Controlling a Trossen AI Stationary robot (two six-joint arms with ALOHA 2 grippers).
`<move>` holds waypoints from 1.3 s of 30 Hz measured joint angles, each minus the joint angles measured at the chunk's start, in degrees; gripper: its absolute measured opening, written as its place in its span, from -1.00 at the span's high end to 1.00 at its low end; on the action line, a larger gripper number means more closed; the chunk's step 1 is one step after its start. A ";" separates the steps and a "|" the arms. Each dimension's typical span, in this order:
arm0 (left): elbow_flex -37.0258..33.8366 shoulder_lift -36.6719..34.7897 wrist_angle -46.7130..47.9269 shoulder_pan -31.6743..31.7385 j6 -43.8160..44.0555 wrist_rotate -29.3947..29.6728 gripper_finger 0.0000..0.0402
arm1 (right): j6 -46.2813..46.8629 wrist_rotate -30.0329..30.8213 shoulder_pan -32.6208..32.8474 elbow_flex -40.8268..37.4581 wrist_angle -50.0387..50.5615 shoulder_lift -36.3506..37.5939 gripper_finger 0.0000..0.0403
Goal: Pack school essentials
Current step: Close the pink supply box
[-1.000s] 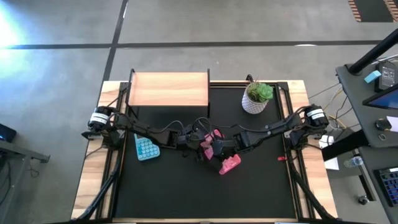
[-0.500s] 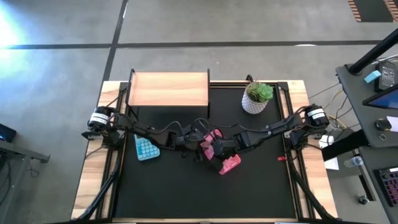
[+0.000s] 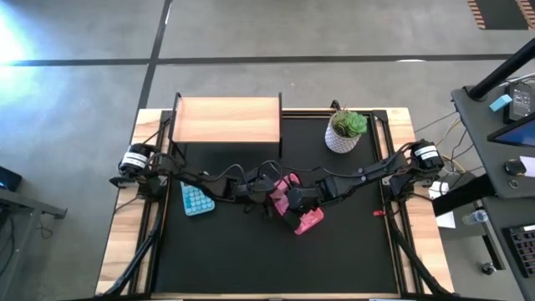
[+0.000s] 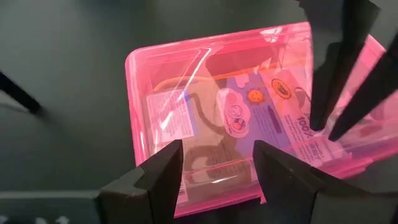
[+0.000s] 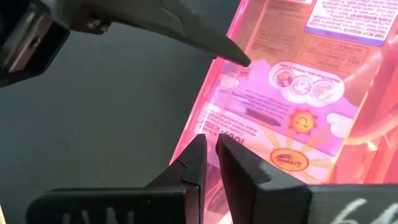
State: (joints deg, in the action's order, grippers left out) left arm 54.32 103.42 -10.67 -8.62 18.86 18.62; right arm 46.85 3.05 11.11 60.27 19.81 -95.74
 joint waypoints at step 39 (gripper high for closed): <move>0.09 4.42 -2.83 -3.13 -1.25 -0.33 0.09 | -0.70 -0.07 -0.02 1.12 -1.90 0.61 0.82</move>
State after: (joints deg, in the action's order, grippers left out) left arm 54.41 107.83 -13.50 -11.75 17.61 18.29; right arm 46.14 2.98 11.09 61.39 17.91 -95.13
